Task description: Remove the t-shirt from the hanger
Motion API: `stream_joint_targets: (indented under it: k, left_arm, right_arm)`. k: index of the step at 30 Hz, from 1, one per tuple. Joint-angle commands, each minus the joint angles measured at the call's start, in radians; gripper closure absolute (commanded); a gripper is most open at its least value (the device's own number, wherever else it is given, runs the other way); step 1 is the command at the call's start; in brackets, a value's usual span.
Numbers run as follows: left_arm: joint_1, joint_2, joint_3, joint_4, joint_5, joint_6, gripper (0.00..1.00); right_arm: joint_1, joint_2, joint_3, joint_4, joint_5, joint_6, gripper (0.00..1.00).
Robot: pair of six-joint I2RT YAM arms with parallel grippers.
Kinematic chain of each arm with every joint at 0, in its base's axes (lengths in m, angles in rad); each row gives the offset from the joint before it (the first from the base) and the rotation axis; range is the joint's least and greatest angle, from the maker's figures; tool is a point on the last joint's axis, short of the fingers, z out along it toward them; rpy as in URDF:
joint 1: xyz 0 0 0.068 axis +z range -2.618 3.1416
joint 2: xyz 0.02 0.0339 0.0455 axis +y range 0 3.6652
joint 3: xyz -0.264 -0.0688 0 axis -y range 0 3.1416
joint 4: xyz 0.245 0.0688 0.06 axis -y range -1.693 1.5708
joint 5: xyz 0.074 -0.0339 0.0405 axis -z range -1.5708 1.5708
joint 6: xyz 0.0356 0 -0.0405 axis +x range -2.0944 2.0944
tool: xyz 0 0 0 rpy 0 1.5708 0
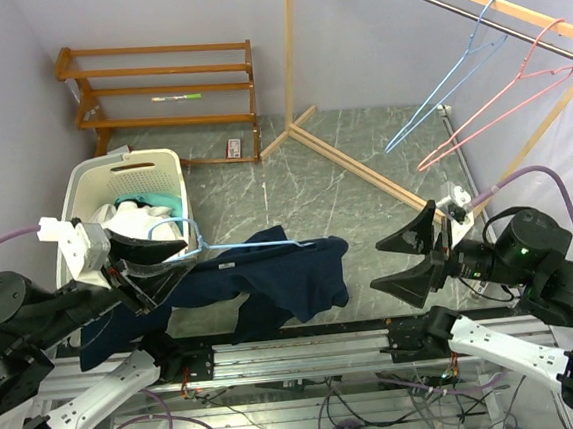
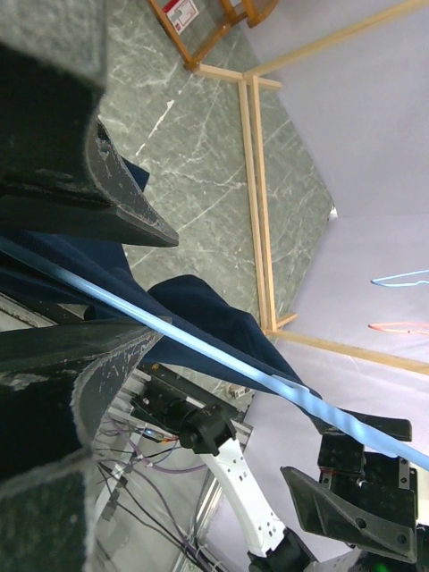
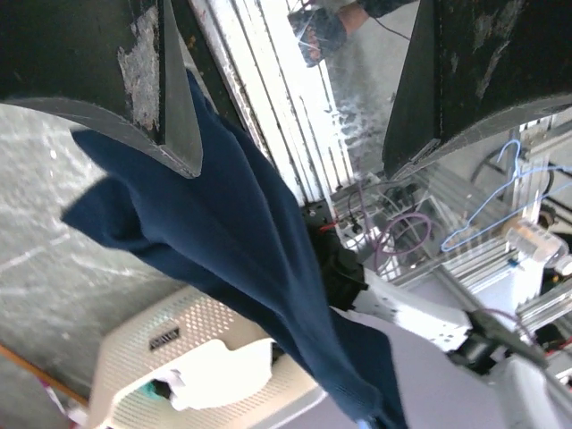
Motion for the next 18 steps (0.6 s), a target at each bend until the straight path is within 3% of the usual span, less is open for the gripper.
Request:
stream_joint_targets:
  k: [1, 14, 16, 18]
  left_arm:
    - [0.0, 0.029, 0.0, 0.103, 0.081, -0.029, 0.93]
    - [0.0, 0.056, -0.015, 0.158, 0.12, -0.05, 0.93]
    - [0.0, 0.058, -0.016, 0.168, 0.128, -0.054, 0.93]
    - [0.001, 0.06, -0.015, 0.173, 0.131, -0.057, 0.93]
  right_arm:
    - [-0.002, 0.034, -0.025, 0.137, -0.169, -0.102, 0.18]
    - [-0.002, 0.142, -0.096, 0.274, -0.252, -0.138, 0.19]
    - [-0.003, 0.151, -0.129, 0.292, -0.253, -0.116, 0.24]
    - [-0.002, 0.156, -0.157, 0.304, -0.239, -0.093, 0.36]
